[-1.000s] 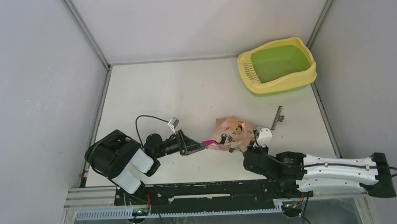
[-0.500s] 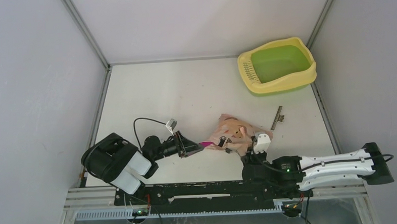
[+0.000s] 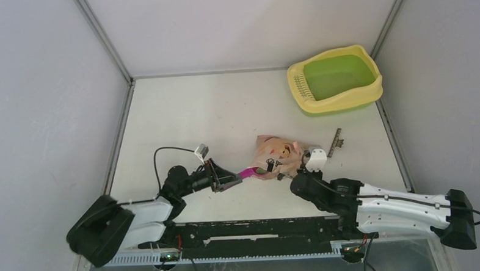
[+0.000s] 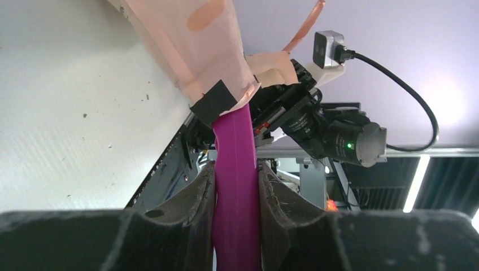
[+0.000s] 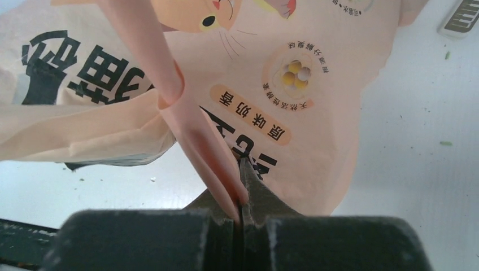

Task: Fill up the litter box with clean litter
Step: 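Scoop the cat litter from the cat litter bag.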

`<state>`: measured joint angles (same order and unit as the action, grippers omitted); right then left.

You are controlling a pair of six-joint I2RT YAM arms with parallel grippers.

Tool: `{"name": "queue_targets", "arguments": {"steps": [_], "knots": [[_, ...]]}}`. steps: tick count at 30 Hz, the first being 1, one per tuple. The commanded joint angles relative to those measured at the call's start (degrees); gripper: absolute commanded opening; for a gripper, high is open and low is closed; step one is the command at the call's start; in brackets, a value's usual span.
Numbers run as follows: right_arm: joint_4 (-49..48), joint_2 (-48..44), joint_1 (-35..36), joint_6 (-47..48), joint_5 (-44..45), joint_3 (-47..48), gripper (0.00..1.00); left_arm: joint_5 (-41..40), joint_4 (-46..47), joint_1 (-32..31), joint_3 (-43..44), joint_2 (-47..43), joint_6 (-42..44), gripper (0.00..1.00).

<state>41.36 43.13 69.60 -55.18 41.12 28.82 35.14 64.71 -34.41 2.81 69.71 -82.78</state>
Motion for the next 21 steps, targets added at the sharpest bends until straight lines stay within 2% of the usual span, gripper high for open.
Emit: {"name": "queue_targets", "arguments": {"steps": [1,3,5,12,18,21], "knots": [[-2.87,6.88,-1.72,5.53,-1.47,4.22,0.00,-2.68,-25.18,-0.29,7.03,-13.31,9.40,0.03],[-2.71,9.40,-1.17,5.81,-0.70,5.80,0.00,-3.70,-34.17,-0.16,9.26,-17.98,11.34,0.03],[-3.74,9.77,-1.31,6.71,-0.89,6.43,0.00,-3.61,-36.74,0.00,9.61,-20.00,10.99,0.03],[-3.09,6.30,-6.39,10.75,-2.98,8.49,0.00,-5.06,-34.58,-0.03,2.89,-24.10,7.69,0.03],[-2.94,3.76,-13.91,15.71,-6.31,8.97,0.00,-6.86,-39.70,0.08,0.11,-31.55,7.20,0.03],[-2.52,3.38,-15.49,16.32,-7.01,8.91,0.00,-7.33,-38.86,0.29,-1.57,-33.44,6.04,0.03]]}}
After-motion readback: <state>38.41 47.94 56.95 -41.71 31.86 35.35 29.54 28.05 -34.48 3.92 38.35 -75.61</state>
